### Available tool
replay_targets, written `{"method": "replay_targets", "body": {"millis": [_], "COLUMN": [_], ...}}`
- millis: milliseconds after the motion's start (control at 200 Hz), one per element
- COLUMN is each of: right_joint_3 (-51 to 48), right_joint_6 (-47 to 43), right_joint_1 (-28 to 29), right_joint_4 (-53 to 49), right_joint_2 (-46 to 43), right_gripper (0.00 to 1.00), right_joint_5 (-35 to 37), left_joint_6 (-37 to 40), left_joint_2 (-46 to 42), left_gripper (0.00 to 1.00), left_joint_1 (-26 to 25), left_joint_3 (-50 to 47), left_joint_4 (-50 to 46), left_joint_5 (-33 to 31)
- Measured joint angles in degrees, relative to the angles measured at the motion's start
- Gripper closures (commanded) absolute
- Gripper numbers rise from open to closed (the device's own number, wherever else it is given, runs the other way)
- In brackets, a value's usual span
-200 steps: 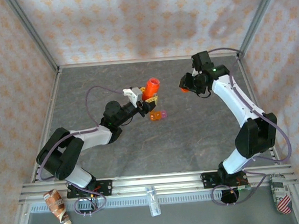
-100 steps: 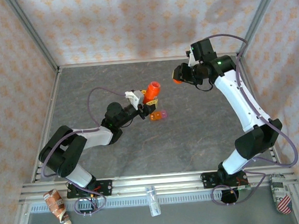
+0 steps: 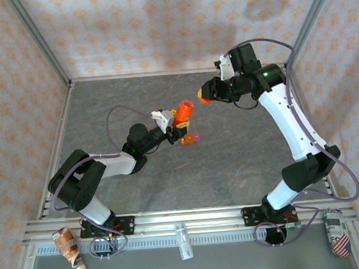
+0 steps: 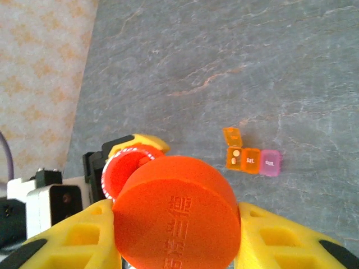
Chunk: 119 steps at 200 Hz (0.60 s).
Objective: Sort the pills into containers
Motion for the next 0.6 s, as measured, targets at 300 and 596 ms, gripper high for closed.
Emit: {"method": "replay_targets", "body": {"millis": [300, 596], "right_joint_3": [4.74, 11.8], "right_joint_6": [-10.1, -18.49], "right_joint_1": [0.0, 0.0], "right_joint_4": [-6.32, -14.16], "right_joint_2": [4.2, 10.84], "right_gripper": [0.6, 0.62], "right_joint_5": [-3.56, -4.66], "left_joint_6": [2.91, 8.02], "left_joint_2": [0.63, 1.64], "left_gripper": [1.0, 1.0], "left_joint_1": [0.0, 0.0], "left_joint_3": [0.0, 0.07], "left_joint_4": [-0.02, -0.96], "left_joint_5": [1.51, 1.73]}}
